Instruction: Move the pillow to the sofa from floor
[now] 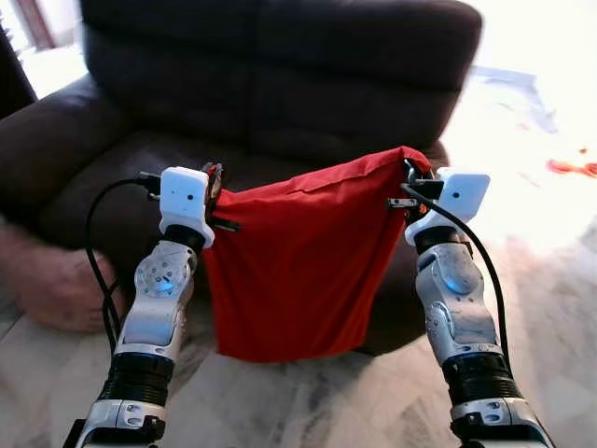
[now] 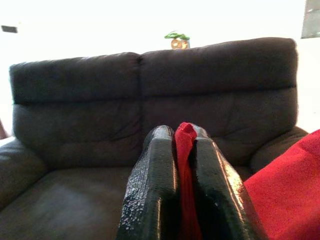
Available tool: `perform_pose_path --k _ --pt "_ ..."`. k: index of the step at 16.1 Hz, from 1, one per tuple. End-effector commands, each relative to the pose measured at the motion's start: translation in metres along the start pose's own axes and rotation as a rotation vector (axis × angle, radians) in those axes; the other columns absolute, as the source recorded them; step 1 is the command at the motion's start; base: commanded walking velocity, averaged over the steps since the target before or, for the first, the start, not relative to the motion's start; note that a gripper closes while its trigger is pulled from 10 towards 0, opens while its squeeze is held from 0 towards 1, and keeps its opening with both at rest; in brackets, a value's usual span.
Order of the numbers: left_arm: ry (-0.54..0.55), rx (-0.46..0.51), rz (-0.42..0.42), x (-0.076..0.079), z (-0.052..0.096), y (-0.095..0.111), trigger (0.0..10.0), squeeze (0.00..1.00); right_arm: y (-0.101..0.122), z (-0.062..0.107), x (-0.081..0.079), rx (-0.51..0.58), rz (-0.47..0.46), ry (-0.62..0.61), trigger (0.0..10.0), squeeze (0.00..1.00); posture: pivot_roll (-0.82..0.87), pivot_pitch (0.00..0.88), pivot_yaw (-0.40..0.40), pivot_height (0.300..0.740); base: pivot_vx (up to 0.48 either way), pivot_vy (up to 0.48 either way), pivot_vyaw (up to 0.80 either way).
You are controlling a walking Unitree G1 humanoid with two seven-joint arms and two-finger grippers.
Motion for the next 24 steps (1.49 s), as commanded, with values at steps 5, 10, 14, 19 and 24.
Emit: perform_pose_path --k 5,10,14,19,24 --pt "-0.009 0.048 0.008 -0.001 -0.005 0.013 10.0 0.00 0.019 -0.006 0.004 0.076 -0.018 -0.027 10.0 0.00 0.09 0.000 -0.053 0.740 0.000 0.339 -0.59" --pt "-0.020 0.016 -0.012 0.003 0.001 0.001 10.0 0.00 -0.003 0.005 0.017 0.024 0.009 -0.096 10.0 0.00 0.09 0.000 -0.049 0.740 0.000 0.416 0.00" --pt "-0.017 0.000 -0.021 0.003 0.005 -0.006 10.0 0.00 -0.011 0.013 0.031 0.009 0.030 -0.175 10.0 0.00 0.09 0.000 -0.045 0.740 0.000 0.084 0.00" --pt "-0.020 -0.026 0.012 0.009 0.008 -0.017 10.0 0.00 -0.026 0.023 0.038 -0.031 0.062 -0.204 10.0 0.00 0.09 0.000 -0.043 0.740 0.000 0.000 0.00" --pt "-0.027 -0.011 -0.002 0.009 0.003 -0.012 10.0 0.00 -0.020 0.019 0.042 -0.007 0.087 -0.219 10.0 0.00 0.09 0.007 -0.043 0.740 0.000 0.000 0.00"
Point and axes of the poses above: a point about 5 cm out from each wrist's last joint towards the gripper, its own z axis pointing back from the gripper into the wrist, its own y axis along the axis of the wrist's last joint, x = y × z, the point moved 1 cm from there along -z, pointing out of the wrist towards the gripper, and after that the axes turned 1 degree about z, right-handed, at the moved point
